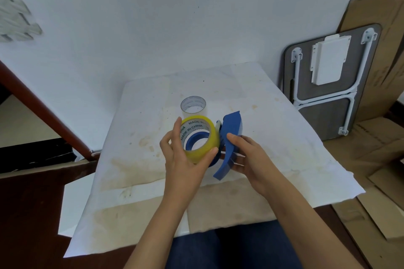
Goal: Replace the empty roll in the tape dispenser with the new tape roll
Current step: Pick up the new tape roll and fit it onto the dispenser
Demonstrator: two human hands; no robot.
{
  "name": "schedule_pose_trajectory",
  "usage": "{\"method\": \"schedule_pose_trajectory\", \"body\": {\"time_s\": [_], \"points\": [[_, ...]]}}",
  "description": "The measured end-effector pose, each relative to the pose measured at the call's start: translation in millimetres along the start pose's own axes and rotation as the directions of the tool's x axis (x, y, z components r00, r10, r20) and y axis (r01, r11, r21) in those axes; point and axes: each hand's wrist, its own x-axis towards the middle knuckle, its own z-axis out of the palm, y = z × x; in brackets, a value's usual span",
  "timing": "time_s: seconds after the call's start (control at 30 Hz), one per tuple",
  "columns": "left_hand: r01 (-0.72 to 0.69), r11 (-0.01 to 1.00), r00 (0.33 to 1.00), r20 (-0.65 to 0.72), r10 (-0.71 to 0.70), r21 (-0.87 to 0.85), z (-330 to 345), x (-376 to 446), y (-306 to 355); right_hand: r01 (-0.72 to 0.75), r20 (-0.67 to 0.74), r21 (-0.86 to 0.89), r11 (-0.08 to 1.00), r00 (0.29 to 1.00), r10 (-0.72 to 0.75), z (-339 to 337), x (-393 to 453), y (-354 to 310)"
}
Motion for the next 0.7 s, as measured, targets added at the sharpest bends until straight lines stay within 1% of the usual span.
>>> {"method": "schedule_pose_trajectory", "body": {"time_s": [0.07, 0.17, 0.3, 0.37, 0.43, 0.5, 0.63, 0.7], "points": [[0.064, 0.998, 0.998, 0.01, -0.064, -0.007, 1.9, 1.2, 3.2, 0.001, -0.006, -0.002, 1.0, 1.0, -0.001, -0.7, -0.4, 0.8], [0.088, 0.996, 0.993, 0.077, -0.089, 0.01, 3.1, 1.9, 5.9, 0.003, -0.008, -0.008, 1.0, 1.0, -0.003, -1.2, 0.0, 0.1], [0.091, 0.995, 0.975, 0.202, -0.096, 0.031, -4.4, 2.9, 4.9, 0.004, -0.003, -0.008, 1.0, 1.0, -0.004, -2.2, 1.2, 0.9], [0.06, 0.996, 0.955, 0.288, -0.074, 0.059, -13.2, 4.8, 6.3, 0.009, -0.016, -0.009, 1.0, 1.0, -0.009, -3.5, 2.6, 2.1], [0.02, 0.996, 0.942, 0.332, -0.047, 0.082, -21.1, 6.5, 7.2, 0.017, -0.021, -0.005, 1.0, 1.0, -0.017, -5.2, 4.3, 2.8], [0.01, 0.995, 0.947, 0.317, -0.042, 0.101, -24.4, 8.2, 8.5, 0.025, -0.017, 0.007, 1.0, 1.0, -0.025, -5.9, 5.1, 3.6], [-0.024, 0.978, 0.978, 0.206, -0.019, 0.208, -19.2, 7.9, 2.4, 0.048, 0.002, 0.014, 0.999, 0.999, -0.049, -6.3, 7.1, 6.8], [-0.057, 0.962, 0.984, 0.176, 0.009, 0.268, -15.5, 5.6, -2.9, 0.06, 0.025, 0.013, 0.998, 0.998, -0.06, -8.1, 7.0, 6.3]]}}
